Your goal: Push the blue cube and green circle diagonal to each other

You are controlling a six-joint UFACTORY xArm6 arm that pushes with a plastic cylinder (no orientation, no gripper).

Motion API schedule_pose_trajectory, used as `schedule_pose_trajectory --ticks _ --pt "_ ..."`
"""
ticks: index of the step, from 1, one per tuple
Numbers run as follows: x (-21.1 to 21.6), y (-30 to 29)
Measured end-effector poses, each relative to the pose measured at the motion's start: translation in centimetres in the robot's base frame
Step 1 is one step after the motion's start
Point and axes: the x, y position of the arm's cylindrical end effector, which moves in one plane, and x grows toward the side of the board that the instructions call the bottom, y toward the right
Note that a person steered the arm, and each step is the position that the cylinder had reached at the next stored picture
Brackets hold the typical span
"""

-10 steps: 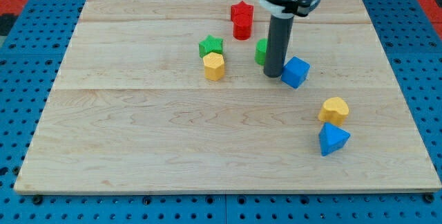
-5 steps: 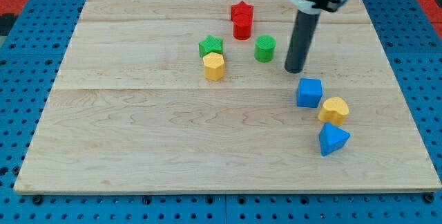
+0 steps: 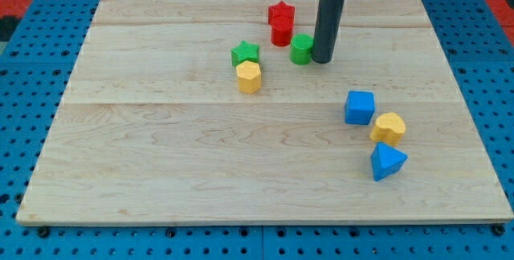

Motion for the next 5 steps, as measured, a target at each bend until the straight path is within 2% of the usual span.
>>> schedule_pose_trajectory --ticks 2,3,4,5 --pt "0.1 -0.3" --pt "6.3 3.4" --pt "10.6 4.7" --pt "12.8 3.9"
